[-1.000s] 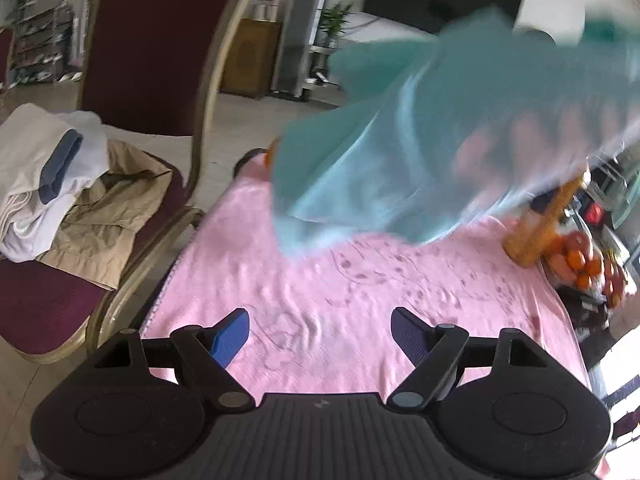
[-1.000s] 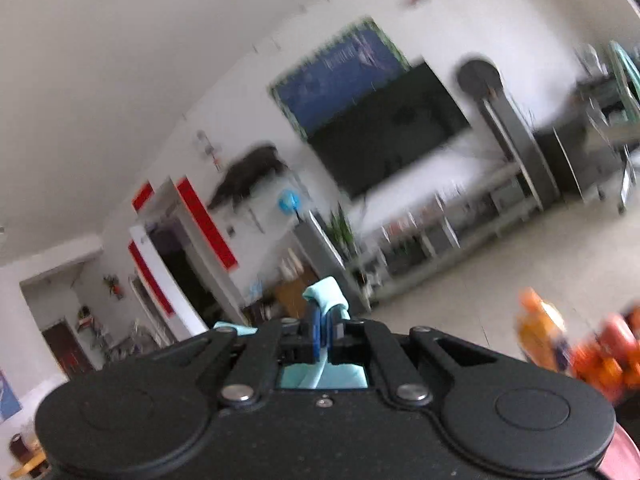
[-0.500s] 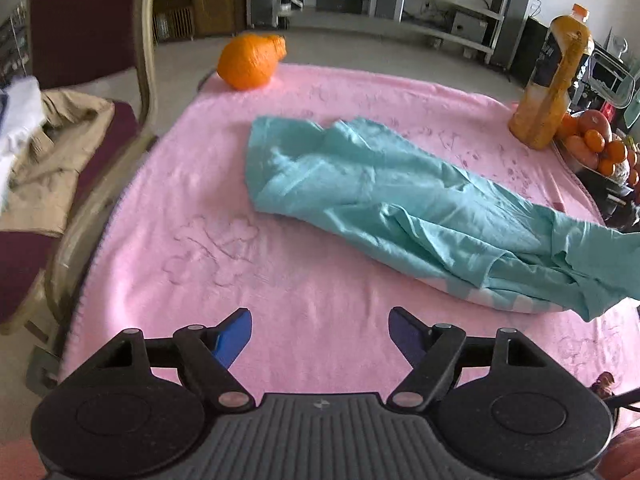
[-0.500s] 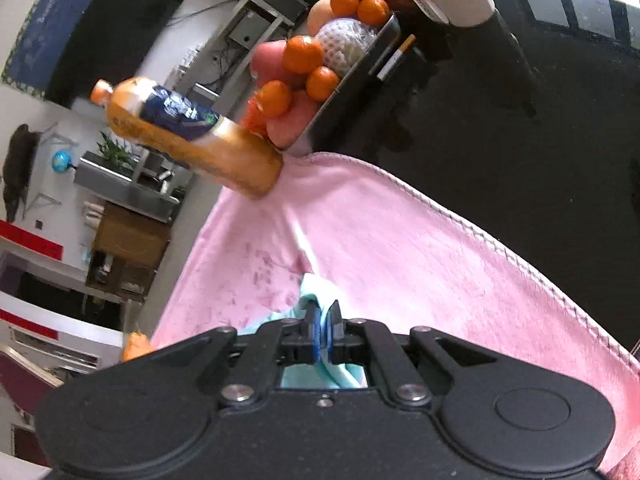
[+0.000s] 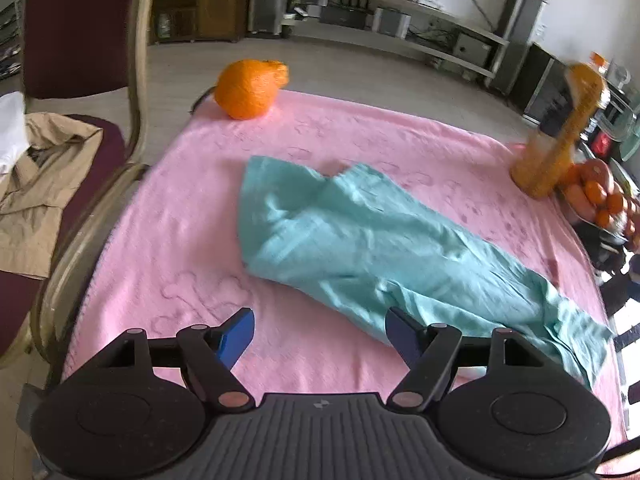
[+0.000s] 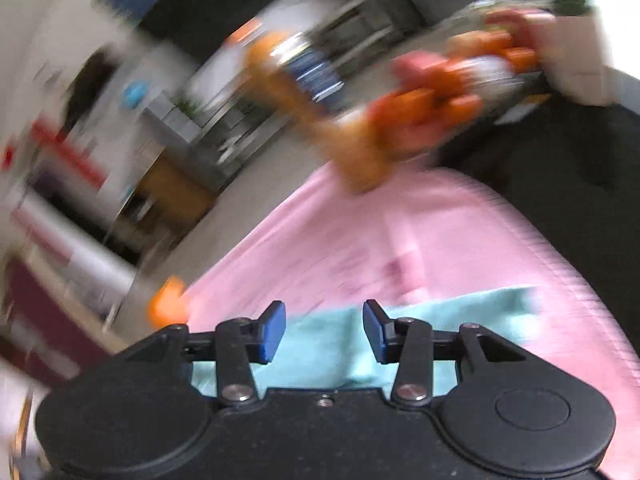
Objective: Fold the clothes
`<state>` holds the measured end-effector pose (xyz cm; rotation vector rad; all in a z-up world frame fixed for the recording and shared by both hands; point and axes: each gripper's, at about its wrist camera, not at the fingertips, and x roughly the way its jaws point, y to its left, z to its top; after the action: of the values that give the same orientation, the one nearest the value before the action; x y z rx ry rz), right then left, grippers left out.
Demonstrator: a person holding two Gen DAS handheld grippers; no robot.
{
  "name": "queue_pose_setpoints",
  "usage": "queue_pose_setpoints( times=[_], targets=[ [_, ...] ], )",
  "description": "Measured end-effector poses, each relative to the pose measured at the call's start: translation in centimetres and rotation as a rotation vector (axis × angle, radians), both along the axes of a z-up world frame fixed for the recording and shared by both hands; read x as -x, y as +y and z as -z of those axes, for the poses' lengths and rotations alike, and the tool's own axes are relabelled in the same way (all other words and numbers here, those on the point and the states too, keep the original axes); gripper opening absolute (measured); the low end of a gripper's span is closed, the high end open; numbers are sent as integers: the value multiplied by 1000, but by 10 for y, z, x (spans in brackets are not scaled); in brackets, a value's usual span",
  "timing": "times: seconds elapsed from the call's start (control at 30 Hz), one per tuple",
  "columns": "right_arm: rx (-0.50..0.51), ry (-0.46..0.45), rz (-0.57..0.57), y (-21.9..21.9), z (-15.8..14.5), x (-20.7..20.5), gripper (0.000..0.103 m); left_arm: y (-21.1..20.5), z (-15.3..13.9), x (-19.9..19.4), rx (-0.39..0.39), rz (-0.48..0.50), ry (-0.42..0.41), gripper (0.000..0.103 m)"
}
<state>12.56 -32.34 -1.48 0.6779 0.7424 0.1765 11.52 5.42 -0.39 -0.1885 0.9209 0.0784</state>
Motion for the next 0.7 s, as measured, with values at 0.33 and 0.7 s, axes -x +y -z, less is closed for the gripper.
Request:
queue_pose_setpoints(
  times=[0.33,0.7],
  targets=[
    [281,114,-527,179,46,-57,31,29,32,-5,1,-78,84,72],
    [598,-34,-676,249,76,-46,12,44,37,0,31,-111,107,72]
  ],
)
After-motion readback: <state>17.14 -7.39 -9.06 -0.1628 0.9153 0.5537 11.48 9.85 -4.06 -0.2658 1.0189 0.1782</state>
